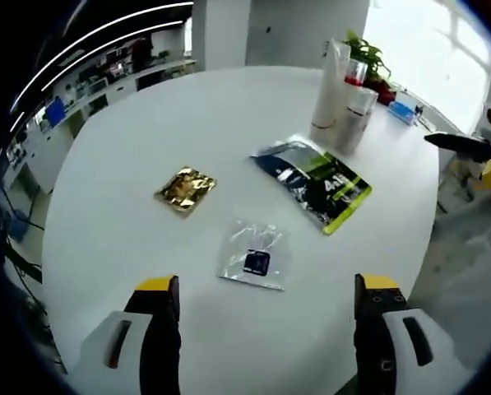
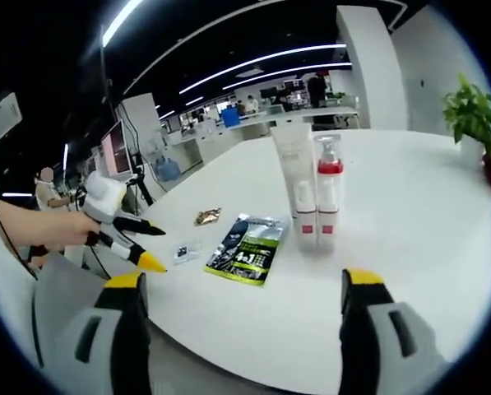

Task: Arrange the skincare products in the storage area until every visible bottle or jar stands upright without overlapping.

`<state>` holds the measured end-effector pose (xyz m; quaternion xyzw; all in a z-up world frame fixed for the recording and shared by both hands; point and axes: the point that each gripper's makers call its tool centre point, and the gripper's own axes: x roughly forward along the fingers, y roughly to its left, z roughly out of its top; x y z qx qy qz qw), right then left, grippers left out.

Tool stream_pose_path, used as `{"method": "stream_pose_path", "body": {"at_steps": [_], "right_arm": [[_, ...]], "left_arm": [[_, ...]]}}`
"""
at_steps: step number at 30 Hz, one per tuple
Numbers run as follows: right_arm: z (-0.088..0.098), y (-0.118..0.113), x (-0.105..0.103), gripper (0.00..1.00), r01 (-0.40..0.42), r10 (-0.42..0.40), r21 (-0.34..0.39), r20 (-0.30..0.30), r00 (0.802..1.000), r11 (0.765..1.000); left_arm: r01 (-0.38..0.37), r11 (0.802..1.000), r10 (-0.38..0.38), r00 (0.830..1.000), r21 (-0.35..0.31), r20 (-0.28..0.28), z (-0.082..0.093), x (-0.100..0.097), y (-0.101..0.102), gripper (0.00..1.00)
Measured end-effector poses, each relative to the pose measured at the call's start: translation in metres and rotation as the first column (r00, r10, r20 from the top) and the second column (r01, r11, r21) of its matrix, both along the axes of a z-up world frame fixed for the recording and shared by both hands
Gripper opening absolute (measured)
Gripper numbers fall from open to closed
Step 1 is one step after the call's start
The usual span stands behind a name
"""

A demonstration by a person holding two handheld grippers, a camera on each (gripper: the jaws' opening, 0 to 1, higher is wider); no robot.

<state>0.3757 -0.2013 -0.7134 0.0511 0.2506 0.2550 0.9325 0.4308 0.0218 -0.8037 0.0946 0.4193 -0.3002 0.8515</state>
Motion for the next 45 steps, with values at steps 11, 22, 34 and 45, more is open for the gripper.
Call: {"method": "stream_pose_path", "body": {"at_steps": [11,22,34,45], "right_arm": [[0.000,-0.001,0.001,0.98,0.009,-0.009,0.005,0.000,1.000,1.000],[-0.001,-0.003,0.001,0.97,0.016,-0.016,0.008,-0.004,1.000,1.000],[-0.001,-0.005,0.003,0.97,0.032,-0.032,0.013,-0.006,0.999,0.999],[0.000,-0.007,0.003,0.96,0.043,-0.043,0.010,-0.004,0.999,0.999]], "left_arm": [[0.077,0.995,-0.074,0.996,0.071,-0.042,-0.012,0.017,-0.007,0.73],[0.129,0.983,-0.118,0.989,0.131,-0.089,-0.020,0.027,-0.013,0.59],[0.164,0.973,-0.151,0.985,0.165,-0.089,-0.021,0.029,-0.014,0.42],[0.198,0.965,-0.184,0.979,0.172,-0.092,-0.021,0.029,-0.016,0.37]]}}
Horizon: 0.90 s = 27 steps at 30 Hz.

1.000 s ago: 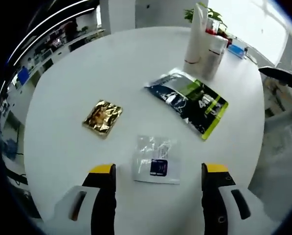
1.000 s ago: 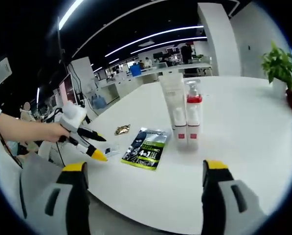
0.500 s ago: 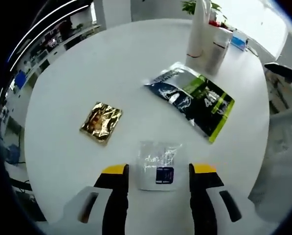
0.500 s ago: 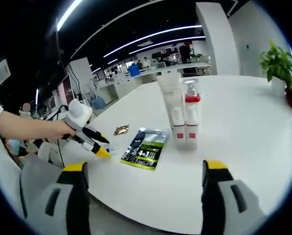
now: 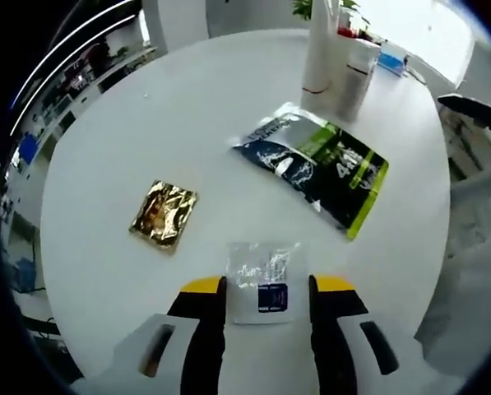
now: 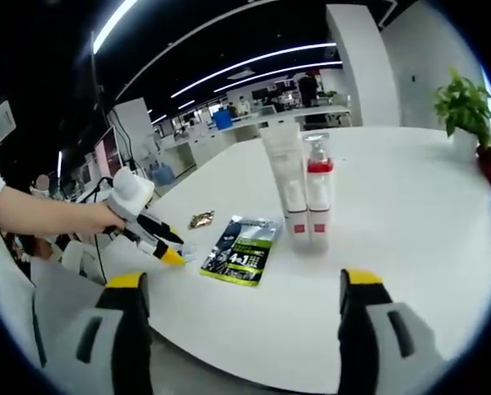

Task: Arrange the skincare products in the storage area until every visible bottle or jar stands upright without overlapping.

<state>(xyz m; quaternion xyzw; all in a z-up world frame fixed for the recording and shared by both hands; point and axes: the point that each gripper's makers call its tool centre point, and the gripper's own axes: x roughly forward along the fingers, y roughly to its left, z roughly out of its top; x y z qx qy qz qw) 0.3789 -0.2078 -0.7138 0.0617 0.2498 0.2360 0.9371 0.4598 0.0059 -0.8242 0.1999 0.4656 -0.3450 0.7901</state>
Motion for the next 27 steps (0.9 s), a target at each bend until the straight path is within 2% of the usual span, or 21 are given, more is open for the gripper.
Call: {"method": "stream_pose_path", "body": {"at_steps": [10,14,18,20,23,27], "right_arm": [[0.000,-0.002,0.001,0.96,0.012,-0.012,0.001,0.001,1.000,1.000],[0.000,-0.002,0.001,0.96,0.008,-0.008,-0.002,0.000,1.000,1.000],[0.000,-0.002,0.001,0.96,0.009,-0.009,-0.002,0.001,1.000,1.000],[0.000,-0.002,0.001,0.96,0.010,-0.010,0.000,0.001,1.000,1.000],[0.000,-0.002,0.001,0.96,0.011,-0.011,-0.001,0.003,1.000,1.000],[0.001,-0.003,0.001,0.96,0.013,-0.013,-0.001,0.004,1.000,1.000]], "left_arm": [[0.050,0.999,-0.050,0.999,0.000,0.010,0.006,0.002,-0.001,0.37],[0.143,0.990,-0.144,0.990,0.018,0.014,0.017,0.004,-0.005,0.36],[0.189,0.981,-0.190,0.982,0.035,0.019,0.026,0.009,-0.005,0.36],[0.245,0.967,-0.247,0.969,0.065,0.023,0.030,0.012,-0.005,0.36],[0.304,0.950,-0.306,0.952,0.076,0.016,0.034,0.013,-0.009,0.36],[0.399,0.913,-0.400,0.917,0.088,-0.015,0.037,0.012,-0.015,0.36]]}}
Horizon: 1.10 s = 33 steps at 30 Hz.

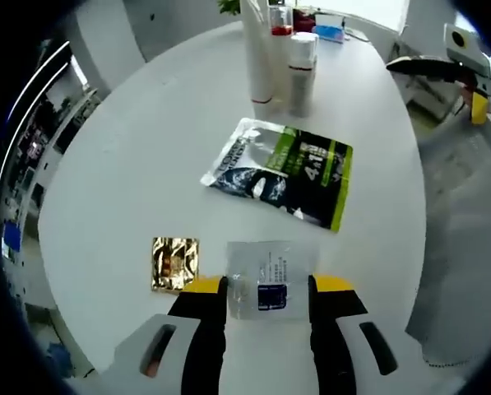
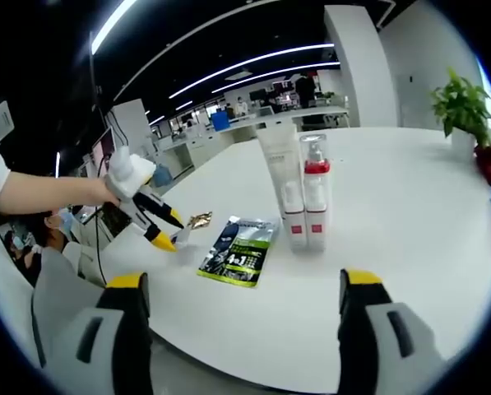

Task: Arrange the skincare products in the storage area until every visible bottle or jar stands upright without overlapping.

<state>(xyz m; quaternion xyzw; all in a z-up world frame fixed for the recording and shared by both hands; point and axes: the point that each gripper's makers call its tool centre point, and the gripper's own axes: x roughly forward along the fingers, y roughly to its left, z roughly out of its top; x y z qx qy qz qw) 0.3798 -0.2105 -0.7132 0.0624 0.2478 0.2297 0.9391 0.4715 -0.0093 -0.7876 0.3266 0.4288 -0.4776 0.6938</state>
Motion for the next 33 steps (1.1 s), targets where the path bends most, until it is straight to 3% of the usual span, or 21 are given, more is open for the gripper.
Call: {"method": "stream_pose_path", "body": {"at_steps": [6,15,33], "right_arm": [[0.001,-0.001,0.000,0.96,0.007,-0.007,0.002,0.003,1.000,1.000],[0.002,-0.003,0.001,0.96,0.021,-0.021,0.008,0.007,1.000,1.000],[0.000,-0.005,0.001,0.96,0.029,-0.029,0.005,-0.001,1.000,1.000]], "left_arm": [[0.132,0.990,-0.132,0.991,0.047,-0.019,-0.002,-0.002,-0.006,0.36],[0.240,0.967,-0.235,0.970,0.085,-0.067,-0.013,-0.003,-0.009,0.36],[0.275,0.955,-0.262,0.958,0.108,-0.114,-0.035,-0.003,-0.017,0.37]]}}
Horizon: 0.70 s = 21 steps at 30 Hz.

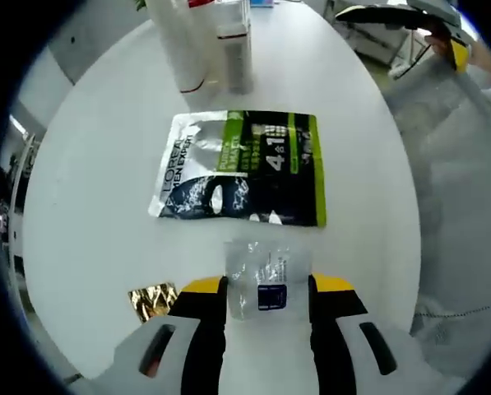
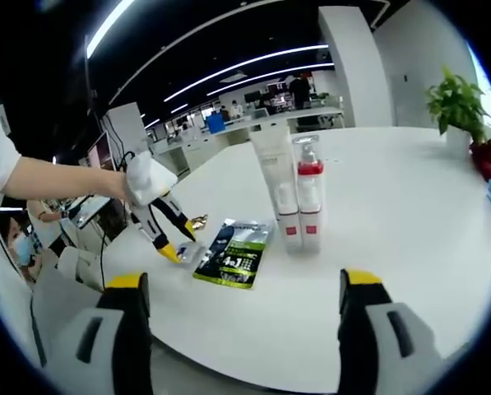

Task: Arrange the skincare products in the storage area until every visible bottle or jar stands upright without overlapping.

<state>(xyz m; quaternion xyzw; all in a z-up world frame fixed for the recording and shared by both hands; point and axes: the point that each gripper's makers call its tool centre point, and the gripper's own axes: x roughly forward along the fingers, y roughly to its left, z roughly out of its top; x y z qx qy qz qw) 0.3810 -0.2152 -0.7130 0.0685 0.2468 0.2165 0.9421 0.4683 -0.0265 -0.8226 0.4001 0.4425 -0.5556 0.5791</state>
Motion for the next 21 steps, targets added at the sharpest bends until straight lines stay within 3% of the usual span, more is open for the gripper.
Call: {"method": "stream_pose_path", "body": {"at_steps": [21], "right_arm": [[-0.0024,-0.0004,0.0000,0.96,0.002,-0.002,-0.009,-0.011,1.000,1.000]], "left_arm": [[-0.009,1.000,0.009,1.000,-0.021,0.013,-0.0035,0.0015,-0.0018,0.37]]}}
